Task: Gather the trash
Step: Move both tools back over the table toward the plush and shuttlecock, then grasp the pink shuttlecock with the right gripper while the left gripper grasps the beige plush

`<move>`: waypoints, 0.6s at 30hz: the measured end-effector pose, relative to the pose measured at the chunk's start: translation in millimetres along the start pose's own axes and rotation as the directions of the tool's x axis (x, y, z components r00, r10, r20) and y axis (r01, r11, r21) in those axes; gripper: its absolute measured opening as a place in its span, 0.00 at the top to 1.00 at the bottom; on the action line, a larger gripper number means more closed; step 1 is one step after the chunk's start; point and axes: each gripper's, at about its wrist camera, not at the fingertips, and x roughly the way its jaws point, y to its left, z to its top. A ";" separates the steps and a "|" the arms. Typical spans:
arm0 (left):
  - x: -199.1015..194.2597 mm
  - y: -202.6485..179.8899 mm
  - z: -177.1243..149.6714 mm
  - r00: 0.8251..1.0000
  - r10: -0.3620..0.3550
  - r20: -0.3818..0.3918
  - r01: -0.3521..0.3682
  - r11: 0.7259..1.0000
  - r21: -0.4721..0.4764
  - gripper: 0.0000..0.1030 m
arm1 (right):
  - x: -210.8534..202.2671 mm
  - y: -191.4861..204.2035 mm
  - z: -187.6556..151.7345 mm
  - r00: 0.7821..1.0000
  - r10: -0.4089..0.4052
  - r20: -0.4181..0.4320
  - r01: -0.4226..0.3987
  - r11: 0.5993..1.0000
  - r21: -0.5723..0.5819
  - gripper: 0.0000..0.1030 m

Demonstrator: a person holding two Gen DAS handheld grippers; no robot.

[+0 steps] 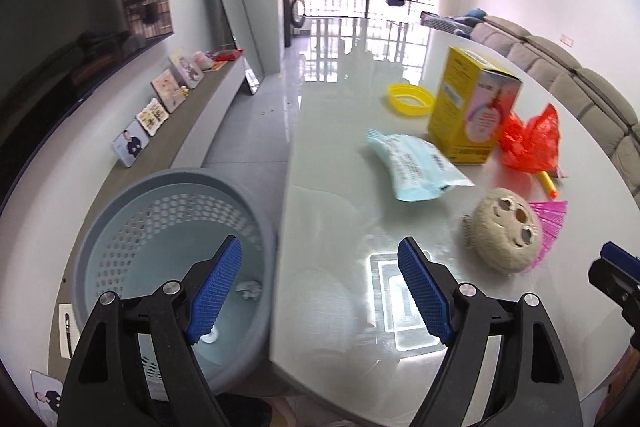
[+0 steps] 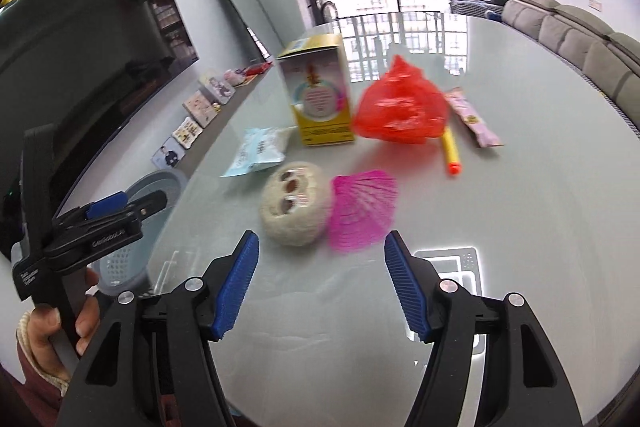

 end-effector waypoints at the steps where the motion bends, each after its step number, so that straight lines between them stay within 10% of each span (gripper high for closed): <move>1: 0.9 -7.4 -2.0 1.000 -0.009 -0.006 0.009 1.000 0.005 0.24 | 1.7 -6.5 0.4 1.000 -0.010 -0.002 0.010 1.000 0.002 0.39; 18: 12.1 -47.7 2.5 0.999 0.006 -0.038 -0.004 0.999 0.046 0.23 | 42.4 -43.9 21.6 0.995 0.043 -0.090 -0.049 0.997 -0.058 0.39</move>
